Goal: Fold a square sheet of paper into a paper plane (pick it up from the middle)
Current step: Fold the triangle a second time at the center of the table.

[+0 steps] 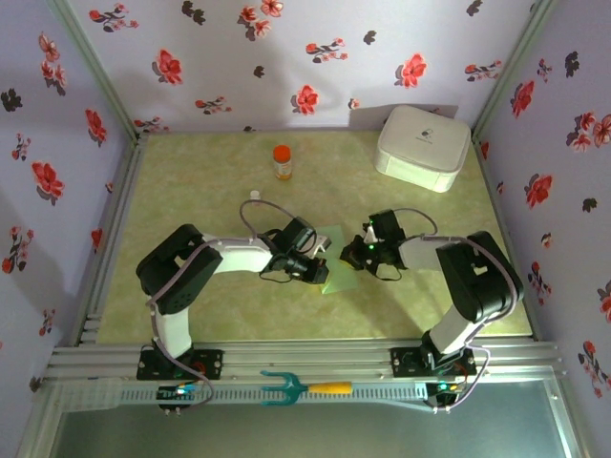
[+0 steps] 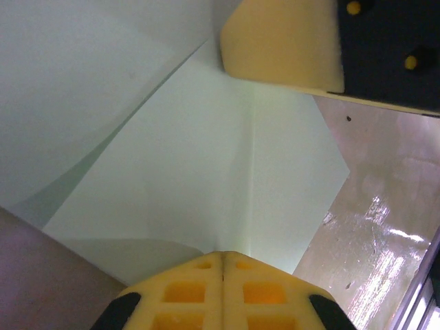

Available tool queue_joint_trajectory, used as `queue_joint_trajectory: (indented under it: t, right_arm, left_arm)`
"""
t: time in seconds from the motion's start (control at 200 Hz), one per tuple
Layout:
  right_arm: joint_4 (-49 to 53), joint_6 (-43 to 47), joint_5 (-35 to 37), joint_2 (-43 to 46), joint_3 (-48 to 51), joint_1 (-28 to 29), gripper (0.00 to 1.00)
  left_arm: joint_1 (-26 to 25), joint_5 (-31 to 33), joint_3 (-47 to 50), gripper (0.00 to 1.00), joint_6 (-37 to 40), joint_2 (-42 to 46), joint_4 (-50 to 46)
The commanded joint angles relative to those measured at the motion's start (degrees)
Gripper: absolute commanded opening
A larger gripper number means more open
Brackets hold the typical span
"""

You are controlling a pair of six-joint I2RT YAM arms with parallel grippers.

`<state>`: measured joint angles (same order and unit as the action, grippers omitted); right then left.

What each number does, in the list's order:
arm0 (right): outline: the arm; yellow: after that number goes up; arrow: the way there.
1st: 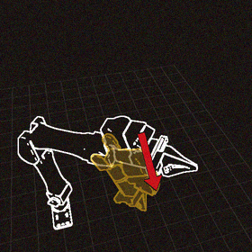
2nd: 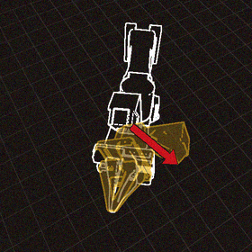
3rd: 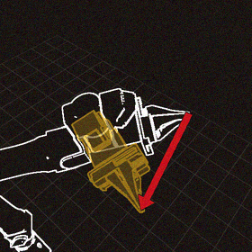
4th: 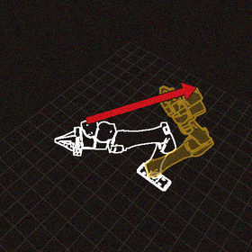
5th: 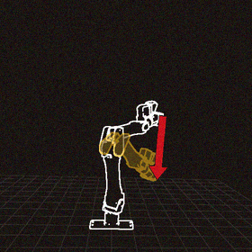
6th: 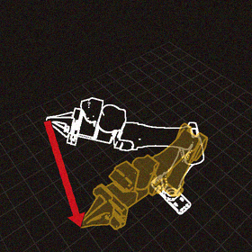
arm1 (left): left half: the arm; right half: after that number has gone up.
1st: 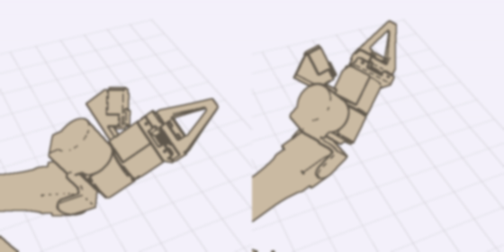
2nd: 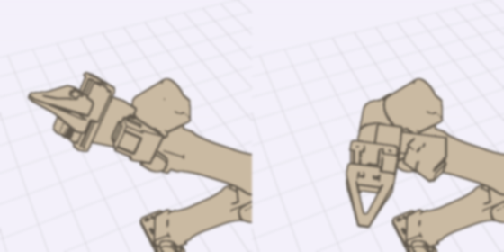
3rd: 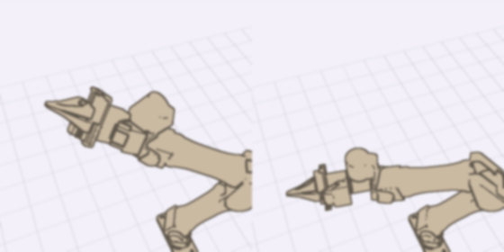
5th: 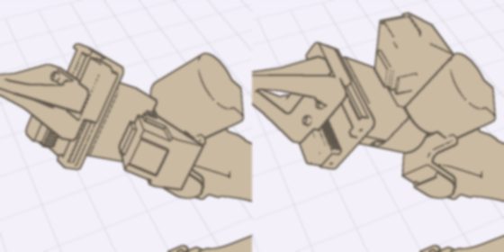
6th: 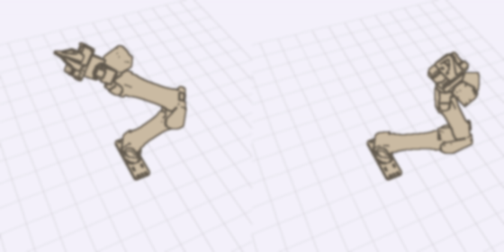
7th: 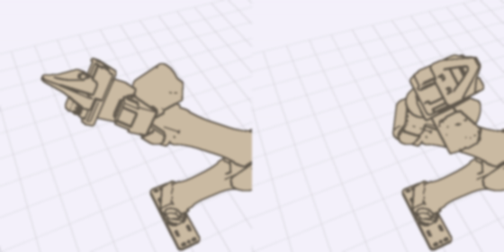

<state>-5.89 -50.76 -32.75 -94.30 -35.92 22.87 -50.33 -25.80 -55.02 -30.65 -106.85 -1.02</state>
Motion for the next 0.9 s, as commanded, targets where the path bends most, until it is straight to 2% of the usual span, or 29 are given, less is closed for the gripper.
queue_joint_trajectory:
  t: [0.0,0.23,0.33,0.54,0.695,0.895]
  right_arm:
    - [1.74,1.72,4.16,-2.40,-0.33,-1.75,0.00]
    - [5.83,3.79,6.03,-1.12,-3.20,-6.83,0.00]
    - [4.73,3.44,4.26,0.13,-2.61,-7.54,0.00]
    - [2.34,1.48,1.69,6.99,-0.24,-4.01,0.00]
    - [-0.82,-0.21,-0.75,4.63,0.11,-0.08,0.00]
    - [-1.47,0.13,0.20,-0.82,0.45,0.33,0.00]
  left_arm:
    - [0.35,1.29,0.80,0.00,1.63,-1.60,-7.33]
    - [0.40,1.73,0.79,0.00,1.65,-2.02,-7.62]
    - [0.34,1.64,0.88,0.00,1.54,-2.13,-7.31]
    - [0.38,1.63,0.71,0.00,2.26,-1.48,-7.47]
    - [0.40,1.65,0.12,0.00,2.45,-1.52,-7.60]
    - [0.45,1.55,-0.24,0.00,2.13,-0.73,-7.29]
